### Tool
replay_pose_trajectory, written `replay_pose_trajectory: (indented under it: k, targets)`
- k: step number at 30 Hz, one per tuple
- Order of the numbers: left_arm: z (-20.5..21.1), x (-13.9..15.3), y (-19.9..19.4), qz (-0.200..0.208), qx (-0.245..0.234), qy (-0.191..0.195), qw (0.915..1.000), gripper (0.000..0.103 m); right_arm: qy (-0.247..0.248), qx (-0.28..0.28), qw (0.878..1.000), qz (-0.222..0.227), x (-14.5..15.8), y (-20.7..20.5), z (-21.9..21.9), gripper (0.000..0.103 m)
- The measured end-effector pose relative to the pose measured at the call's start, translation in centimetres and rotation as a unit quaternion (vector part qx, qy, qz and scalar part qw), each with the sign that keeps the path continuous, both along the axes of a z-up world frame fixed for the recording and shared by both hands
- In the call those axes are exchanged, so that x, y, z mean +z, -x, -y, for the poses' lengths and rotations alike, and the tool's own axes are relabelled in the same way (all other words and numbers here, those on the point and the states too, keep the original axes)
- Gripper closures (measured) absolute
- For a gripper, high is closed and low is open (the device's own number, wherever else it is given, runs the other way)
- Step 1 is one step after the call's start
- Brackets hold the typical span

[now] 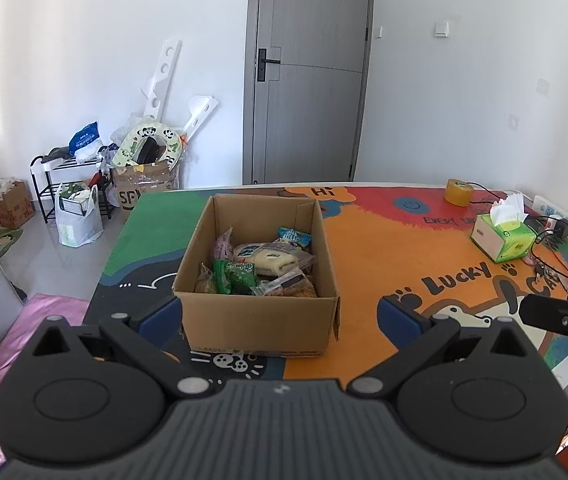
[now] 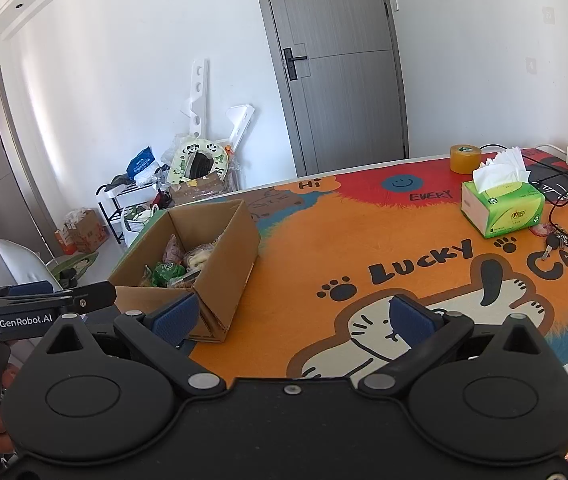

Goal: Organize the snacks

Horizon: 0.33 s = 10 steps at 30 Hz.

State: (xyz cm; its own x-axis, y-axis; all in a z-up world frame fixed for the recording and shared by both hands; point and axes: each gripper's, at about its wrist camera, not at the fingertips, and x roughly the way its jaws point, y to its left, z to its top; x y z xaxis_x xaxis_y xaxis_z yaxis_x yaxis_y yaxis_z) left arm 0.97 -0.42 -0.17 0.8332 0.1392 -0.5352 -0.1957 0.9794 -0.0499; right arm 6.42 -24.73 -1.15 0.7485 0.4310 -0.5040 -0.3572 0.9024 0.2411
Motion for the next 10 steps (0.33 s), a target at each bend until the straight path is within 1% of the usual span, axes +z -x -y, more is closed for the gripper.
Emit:
replay_pose_trajectory:
  k: [10]
  targets:
    - [-0.23, -0.03, 0.05, -0.003, -0.004, 0.001, 1.0, 0.0, 0.001, 0.0, 1.0, 0.0, 0.03, -0.08, -0.03, 0.0]
